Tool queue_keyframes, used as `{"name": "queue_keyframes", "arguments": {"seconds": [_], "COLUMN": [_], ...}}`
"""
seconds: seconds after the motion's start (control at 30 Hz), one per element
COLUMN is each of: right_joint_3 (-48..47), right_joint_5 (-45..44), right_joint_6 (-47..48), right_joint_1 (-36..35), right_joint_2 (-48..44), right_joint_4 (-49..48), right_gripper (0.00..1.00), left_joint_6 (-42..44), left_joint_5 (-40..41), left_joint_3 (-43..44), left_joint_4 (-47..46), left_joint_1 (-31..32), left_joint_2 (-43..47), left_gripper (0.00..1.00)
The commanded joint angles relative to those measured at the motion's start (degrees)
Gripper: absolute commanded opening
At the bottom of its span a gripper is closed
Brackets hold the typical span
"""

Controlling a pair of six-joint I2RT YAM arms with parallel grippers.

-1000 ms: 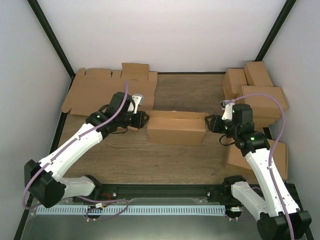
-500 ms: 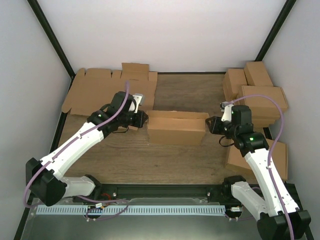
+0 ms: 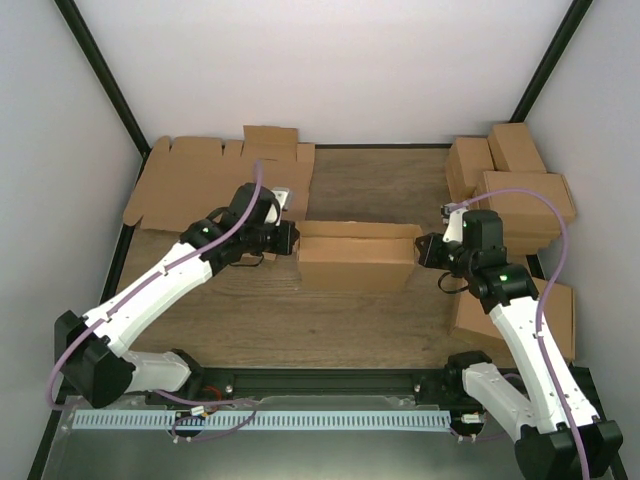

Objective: Fold the paper box

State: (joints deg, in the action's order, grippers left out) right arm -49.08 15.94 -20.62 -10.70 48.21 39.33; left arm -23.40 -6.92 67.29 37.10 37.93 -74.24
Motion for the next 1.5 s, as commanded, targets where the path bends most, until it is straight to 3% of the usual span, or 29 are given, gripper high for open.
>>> {"name": "queue_keyframes", "arguments": {"seconds": [0.0, 0.43, 0.67, 0.93, 1.47], "right_joint_3": [-3.6, -3.7, 1.7, 6.3, 13.1], "right_joint_5": [0.6, -1.9, -5.3, -7.6, -4.6], "right_joint_6": [-2.7, -11.7, -10.8, -7.2, -4.1], "right_joint_1": [-1.1, -3.9, -6.1, -7.4, -8.3], "right_joint_2": [-0.1, -0.3, -0.1, -1.0, -4.9], "right_joint_4": [0.9, -0.1, -2.0, -5.4, -15.6], "right_gripper": [0.01, 0.03, 0.01, 0.01, 0.01], "left_joint_6": [-4.9, -10.1, -9.2, -6.4, -3.9], "left_joint_5": [-0.6, 3.4, 9.0, 9.1, 13.8], "left_joint_3": [1.6, 2.1, 1.3, -2.0, -2.9], "left_joint_4": [0.2, 1.5, 1.0, -2.7, -1.9], "left_joint_1": [1.2, 2.8, 6.2, 7.1, 8.0], "left_joint_2": [-0.7, -1.2, -1.2, -1.6, 0.7], "left_gripper": [0.04, 0.04, 0.04, 0.04, 0.04]}}
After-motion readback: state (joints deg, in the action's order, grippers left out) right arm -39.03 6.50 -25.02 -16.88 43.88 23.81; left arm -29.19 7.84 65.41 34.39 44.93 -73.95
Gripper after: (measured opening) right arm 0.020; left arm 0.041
